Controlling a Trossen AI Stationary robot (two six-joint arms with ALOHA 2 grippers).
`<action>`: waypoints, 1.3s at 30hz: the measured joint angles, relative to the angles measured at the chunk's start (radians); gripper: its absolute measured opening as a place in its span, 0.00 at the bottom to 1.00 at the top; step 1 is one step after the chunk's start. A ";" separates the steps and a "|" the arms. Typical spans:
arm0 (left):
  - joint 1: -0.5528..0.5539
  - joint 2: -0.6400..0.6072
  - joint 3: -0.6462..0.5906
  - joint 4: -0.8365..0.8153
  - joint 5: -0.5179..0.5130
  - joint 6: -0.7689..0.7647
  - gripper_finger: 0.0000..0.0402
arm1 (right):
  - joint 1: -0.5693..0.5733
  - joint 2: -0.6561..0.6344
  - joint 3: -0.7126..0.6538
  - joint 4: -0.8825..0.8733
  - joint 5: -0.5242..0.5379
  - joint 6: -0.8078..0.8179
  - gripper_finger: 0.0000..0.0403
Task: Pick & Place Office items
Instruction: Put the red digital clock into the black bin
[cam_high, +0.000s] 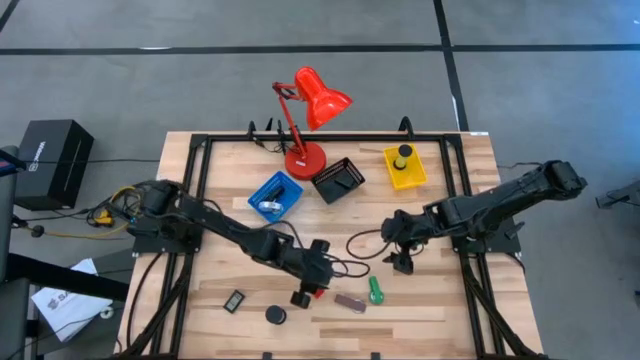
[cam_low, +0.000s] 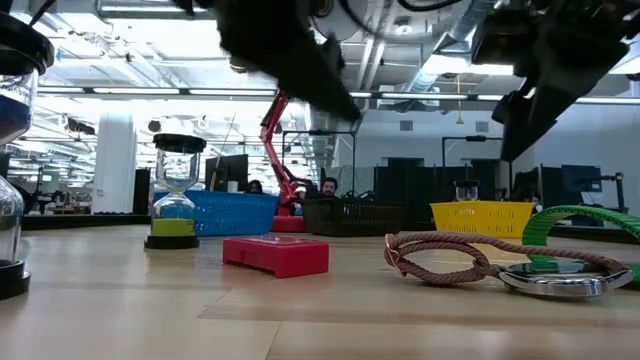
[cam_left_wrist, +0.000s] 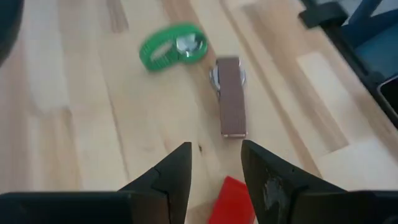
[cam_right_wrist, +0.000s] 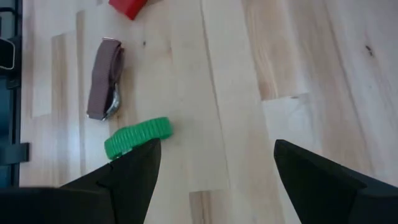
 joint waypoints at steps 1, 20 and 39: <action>0.001 0.015 0.000 -0.004 0.007 -0.006 0.33 | 0.008 0.000 0.000 0.003 0.002 0.002 0.75; 0.002 0.067 -0.026 -0.092 0.056 -0.048 0.34 | 0.172 0.000 0.000 0.101 0.009 -0.010 0.75; 0.044 0.067 -0.026 0.008 0.054 -0.067 0.28 | 0.127 0.000 0.000 0.103 0.009 -0.033 0.75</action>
